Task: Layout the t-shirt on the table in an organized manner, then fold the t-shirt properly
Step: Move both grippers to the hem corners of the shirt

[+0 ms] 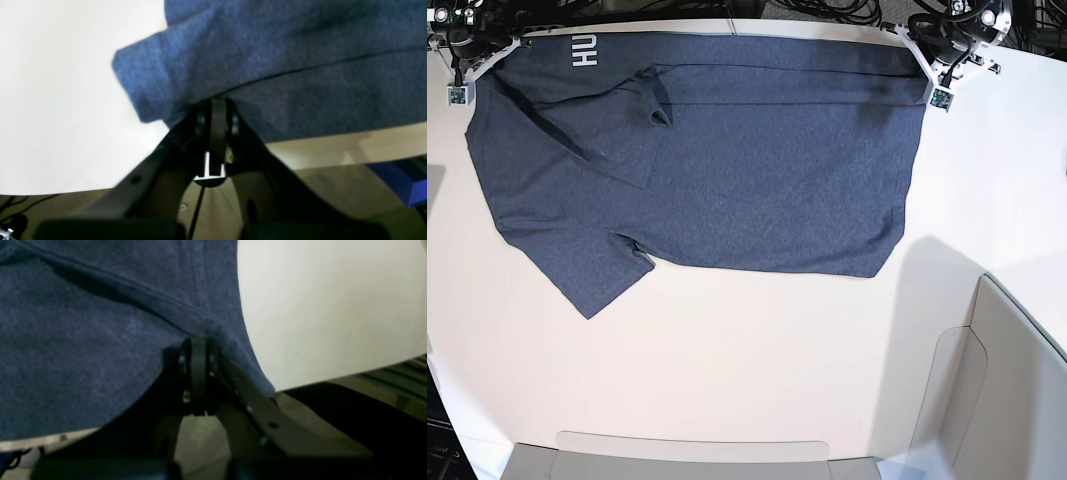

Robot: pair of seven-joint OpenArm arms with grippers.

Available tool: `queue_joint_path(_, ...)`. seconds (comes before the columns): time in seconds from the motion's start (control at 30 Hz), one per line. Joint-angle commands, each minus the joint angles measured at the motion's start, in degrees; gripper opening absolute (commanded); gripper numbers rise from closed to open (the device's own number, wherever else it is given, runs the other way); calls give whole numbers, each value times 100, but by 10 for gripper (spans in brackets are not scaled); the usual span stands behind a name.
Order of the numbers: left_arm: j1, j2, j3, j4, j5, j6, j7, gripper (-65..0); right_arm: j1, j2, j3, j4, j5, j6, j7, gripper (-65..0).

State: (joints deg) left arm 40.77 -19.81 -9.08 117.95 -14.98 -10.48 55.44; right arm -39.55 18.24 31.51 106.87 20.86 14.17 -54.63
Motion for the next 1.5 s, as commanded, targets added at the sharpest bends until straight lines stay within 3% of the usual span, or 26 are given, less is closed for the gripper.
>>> queue_joint_path(0.0, 24, -27, -54, 139, 17, 15, -80, -650, -93, 35, 10, 157, -42, 20, -124, -650)
queue_joint_path(0.37, -99, -19, -54, 165, -1, 15, -80, -644, 74, -35, 678, 825, -33, 20, -124, -650)
queue_joint_path(0.53, -310, 122, -98, 218, -9, 15, -80, -550, 469, -307, 1170, 1036, 2, 20, -124, -650)
queue_joint_path(0.67, -741, 315, -582, 218, -18, -11, -19, -483, 997, -571, 1434, 1036, 257, 20, -124, -650)
queue_joint_path(0.9, -1937, 351, -1250, 209, -18, -20, 8, -469, 2166, -1116, 1601, 1001, 529, 20, -124, -650)
queue_joint_path(0.97, -2403, 342, -1241, 201, -18, -29, 307, -465, 2579, -1239, 1487, 992, 468, 11, -220, -650)
queue_joint_path(1.1, -3686, 333, -1241, 16, -18, -249, 1599, -395, 3555, -1266, 863, 852, -288, -288, -1047, -650)
queue_joint_path(1.2, -4600, 474, -1303, -362, -291, -750, 2355, -352, 4109, -1275, 370, 482, -904, -376, -1258, -570)
queue_joint_path(1.33, -5304, 535, -1769, -1558, -1240, -759, 2456, -333, 4452, -1275, 106, 166, -1176, -376, -1258, -463)
queue_joint_path(1.47, -5981, 500, -2402, -3905, -2269, -767, 2456, -329, 4654, -1231, 54, -151, -1159, -376, -1258, -409)
